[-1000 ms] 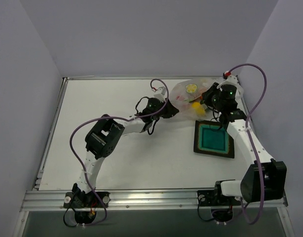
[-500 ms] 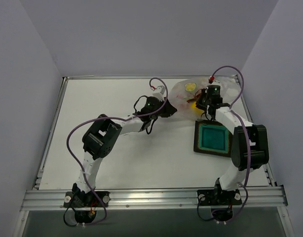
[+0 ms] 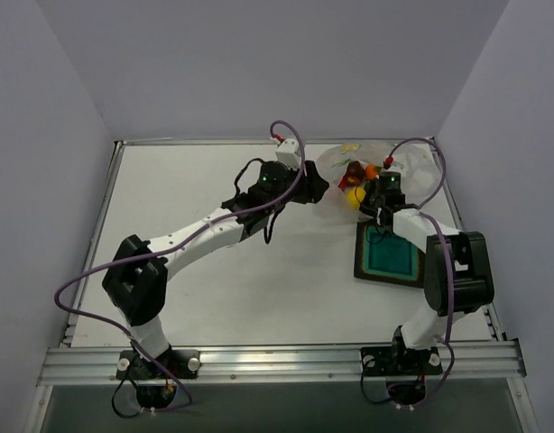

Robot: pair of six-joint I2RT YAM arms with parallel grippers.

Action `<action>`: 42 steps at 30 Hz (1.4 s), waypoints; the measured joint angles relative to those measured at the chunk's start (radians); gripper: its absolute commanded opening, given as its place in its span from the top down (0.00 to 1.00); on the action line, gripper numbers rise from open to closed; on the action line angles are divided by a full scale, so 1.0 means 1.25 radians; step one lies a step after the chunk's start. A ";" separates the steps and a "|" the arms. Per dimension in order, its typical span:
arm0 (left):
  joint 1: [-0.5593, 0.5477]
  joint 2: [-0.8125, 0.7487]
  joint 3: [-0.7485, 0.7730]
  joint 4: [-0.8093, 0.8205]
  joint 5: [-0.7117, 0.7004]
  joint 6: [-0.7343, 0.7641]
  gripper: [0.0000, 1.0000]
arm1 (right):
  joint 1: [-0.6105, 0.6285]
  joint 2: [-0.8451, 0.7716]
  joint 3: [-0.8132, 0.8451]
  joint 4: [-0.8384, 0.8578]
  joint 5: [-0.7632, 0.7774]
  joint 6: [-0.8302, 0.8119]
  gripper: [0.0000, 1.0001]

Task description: Take the fake fruits out of the plastic bag

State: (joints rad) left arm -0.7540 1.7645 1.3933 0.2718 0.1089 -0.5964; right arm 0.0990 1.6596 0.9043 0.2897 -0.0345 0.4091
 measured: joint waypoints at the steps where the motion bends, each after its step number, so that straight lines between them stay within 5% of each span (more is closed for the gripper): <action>1: -0.021 -0.019 -0.001 -0.020 -0.016 0.009 0.60 | 0.000 -0.003 0.000 0.007 0.000 0.003 0.97; 4: -0.100 -0.062 -0.001 -0.081 -0.066 0.037 0.69 | -0.002 -0.011 -0.003 0.027 -0.003 0.013 0.97; 9: -0.201 -0.068 0.013 -0.169 -0.122 0.084 0.64 | -0.016 -0.033 -0.016 0.046 -0.038 0.026 0.99; 15: -0.195 0.037 0.212 -0.300 -0.197 0.143 0.30 | -0.049 -0.066 -0.035 0.063 -0.090 0.038 0.99; 19: -0.161 0.114 0.340 -0.337 -0.240 0.178 0.16 | -0.063 -0.084 -0.048 0.073 -0.114 0.047 0.99; 20: -0.148 0.139 0.379 -0.350 -0.238 0.184 0.02 | -0.064 -0.086 -0.049 0.074 -0.119 0.049 0.99; 29: -0.026 0.478 0.847 -0.556 -0.206 0.251 0.01 | -0.069 -0.091 -0.050 0.089 -0.154 0.054 0.99; 35: 0.010 0.601 0.981 -0.623 -0.189 0.262 0.21 | -0.069 -0.088 -0.032 0.080 -0.165 0.060 0.93; 38: 0.027 0.606 0.981 -0.615 -0.169 0.253 0.38 | -0.069 -0.079 0.021 0.061 -0.164 0.052 0.73; 39: 0.033 0.606 0.981 -0.607 -0.161 0.251 0.45 | -0.069 -0.073 0.048 0.052 -0.162 0.044 0.53; 42: 0.053 0.606 0.981 -0.574 -0.135 0.243 0.75 | -0.069 -0.049 0.132 0.031 -0.151 0.006 0.24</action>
State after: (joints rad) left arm -0.6880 2.5225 2.6190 -0.4454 -0.0597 -0.2932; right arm 0.0124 1.5990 1.0691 0.3290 -0.2230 0.4164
